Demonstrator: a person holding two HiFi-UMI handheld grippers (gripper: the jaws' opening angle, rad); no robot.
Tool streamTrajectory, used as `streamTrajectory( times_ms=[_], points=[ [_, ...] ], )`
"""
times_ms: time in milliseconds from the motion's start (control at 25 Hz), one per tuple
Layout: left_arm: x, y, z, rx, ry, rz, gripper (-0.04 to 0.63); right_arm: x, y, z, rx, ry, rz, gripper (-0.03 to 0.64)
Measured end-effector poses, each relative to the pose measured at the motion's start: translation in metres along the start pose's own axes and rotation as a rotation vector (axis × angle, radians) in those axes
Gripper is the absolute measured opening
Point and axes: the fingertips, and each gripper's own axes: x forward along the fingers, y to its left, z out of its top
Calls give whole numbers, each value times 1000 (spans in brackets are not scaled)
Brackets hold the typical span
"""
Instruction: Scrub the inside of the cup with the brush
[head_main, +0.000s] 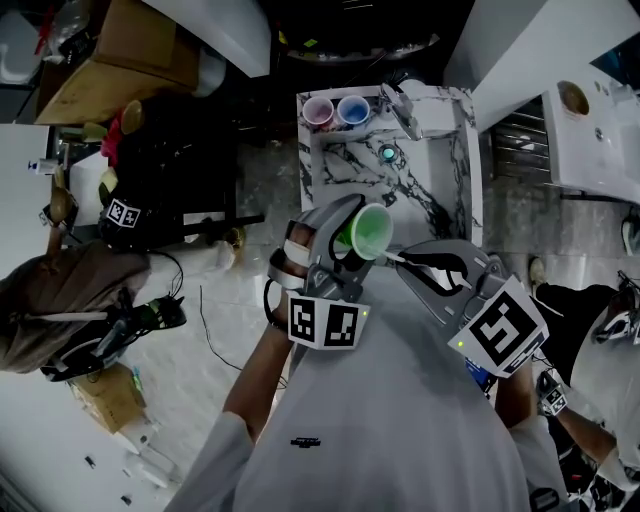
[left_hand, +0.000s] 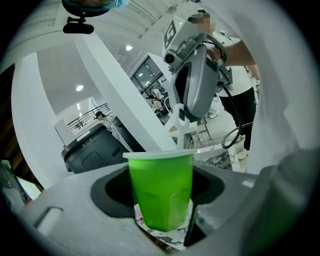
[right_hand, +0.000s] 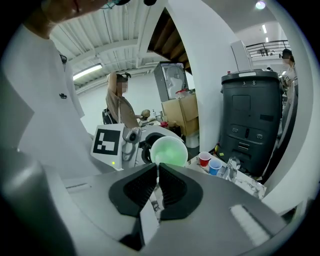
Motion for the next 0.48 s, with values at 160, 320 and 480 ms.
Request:
streamTrajectory(
  times_ms=[160,320,480],
  points=[
    [1,-2,2,2,0,-5,290,-3,-3,10,23,-65,12,23],
    [2,-7,3,19,6,-11,290,-10,-21,17,83,-138,-62,23],
    [-1,-8,3,20,5,-13,290,-17,-35,15,113,-149,-123,23]
  ],
)
